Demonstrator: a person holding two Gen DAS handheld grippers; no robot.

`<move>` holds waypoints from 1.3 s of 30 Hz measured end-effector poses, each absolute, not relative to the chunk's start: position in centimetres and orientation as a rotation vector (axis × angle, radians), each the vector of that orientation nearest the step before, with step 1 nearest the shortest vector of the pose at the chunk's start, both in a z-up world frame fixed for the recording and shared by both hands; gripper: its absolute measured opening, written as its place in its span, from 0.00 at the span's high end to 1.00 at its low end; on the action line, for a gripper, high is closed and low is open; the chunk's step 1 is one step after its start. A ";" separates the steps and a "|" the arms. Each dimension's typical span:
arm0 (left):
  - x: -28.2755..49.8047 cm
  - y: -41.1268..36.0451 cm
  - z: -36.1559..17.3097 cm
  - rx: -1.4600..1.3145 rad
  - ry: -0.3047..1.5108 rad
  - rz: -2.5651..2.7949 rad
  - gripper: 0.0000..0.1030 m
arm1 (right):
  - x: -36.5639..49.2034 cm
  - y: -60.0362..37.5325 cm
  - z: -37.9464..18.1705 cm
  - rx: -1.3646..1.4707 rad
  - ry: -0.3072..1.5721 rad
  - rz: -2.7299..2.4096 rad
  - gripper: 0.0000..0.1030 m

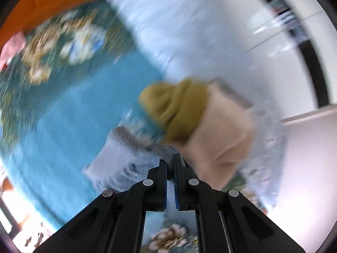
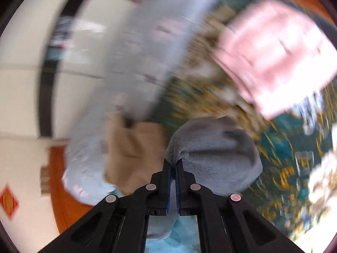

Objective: Fold clothes

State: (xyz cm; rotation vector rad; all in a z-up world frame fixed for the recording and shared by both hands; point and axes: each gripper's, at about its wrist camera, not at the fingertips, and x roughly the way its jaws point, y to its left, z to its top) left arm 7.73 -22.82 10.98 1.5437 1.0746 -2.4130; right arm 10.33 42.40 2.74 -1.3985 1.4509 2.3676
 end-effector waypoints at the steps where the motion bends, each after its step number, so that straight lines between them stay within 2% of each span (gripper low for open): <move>1: 8.6 -23.3 12.1 1.508 1.082 -2.462 0.95 | 10.5 41.7 4.4 -1.379 1.416 2.434 0.96; 3: 10.8 -23.9 12.4 1.478 1.068 -2.502 0.95 | 11.8 40.7 6.5 -1.367 1.327 2.534 0.96; 5: 14.0 -24.8 10.8 1.487 1.028 -2.497 0.95 | 13.6 39.7 6.1 -1.416 1.212 2.565 0.96; 7: 16.7 -25.4 6.8 1.564 0.953 -2.403 0.95 | 15.6 39.1 1.8 -1.561 1.183 2.430 0.96; 10: 19.5 -26.6 -2.5 1.748 0.897 -2.119 0.95 | 18.7 38.2 -5.9 -1.786 1.165 2.155 0.96; 12: 21.3 -28.5 -7.5 1.813 0.951 -1.909 0.94 | 20.9 37.6 -12.0 -1.930 1.173 1.921 0.96; 13: 22.5 -29.4 -9.5 1.819 0.990 -1.807 0.94 | 22.3 37.5 -14.5 -1.963 1.207 1.793 0.92; 16: 26.7 -31.6 -12.5 1.742 1.139 -1.583 0.94 | 25.9 37.8 -18.3 -1.905 1.351 1.552 0.92; 17: 27.7 -32.1 -12.6 1.708 1.174 -1.572 0.94 | 26.4 38.1 -18.3 -1.884 1.369 1.545 0.93; 19: 28.0 -32.6 -12.4 1.721 1.129 -1.575 0.94 | 27.2 38.7 -18.2 -1.853 1.377 1.540 0.92; 21: 28.2 -33.0 -11.7 1.711 1.112 -1.581 0.94 | 26.4 39.5 -17.0 -1.839 1.296 1.604 0.92; 23: 28.2 -33.1 -10.8 1.695 1.112 -1.596 0.94 | 24.9 40.0 -15.3 -1.818 1.201 1.722 0.84; 25: 27.4 -32.3 -9.7 1.700 1.101 -1.637 0.94 | 22.7 39.7 -14.4 -1.822 1.152 1.828 0.47; 27: 26.7 -31.4 -8.6 1.705 1.090 -1.677 0.94 | 20.3 38.6 -14.2 -1.848 1.116 1.920 0.38; 30: 25.5 -30.2 -7.0 1.712 1.072 -1.739 0.94 | 16.8 35.4 -14.5 -1.946 0.968 2.042 0.32; 35: 23.5 -27.8 -4.2 1.742 1.010 -1.841 0.94 | 12.6 29.8 -14.9 -2.048 0.508 2.156 0.30; 38: 23.0 -26.7 -3.8 1.758 0.985 -1.865 0.94 | 11.6 29.1 -15.8 -2.074 0.332 2.122 0.30; 39: 22.9 -26.4 -3.7 1.757 0.991 -1.861 0.94 | 11.6 29.7 -15.7 -2.068 0.327 2.117 0.37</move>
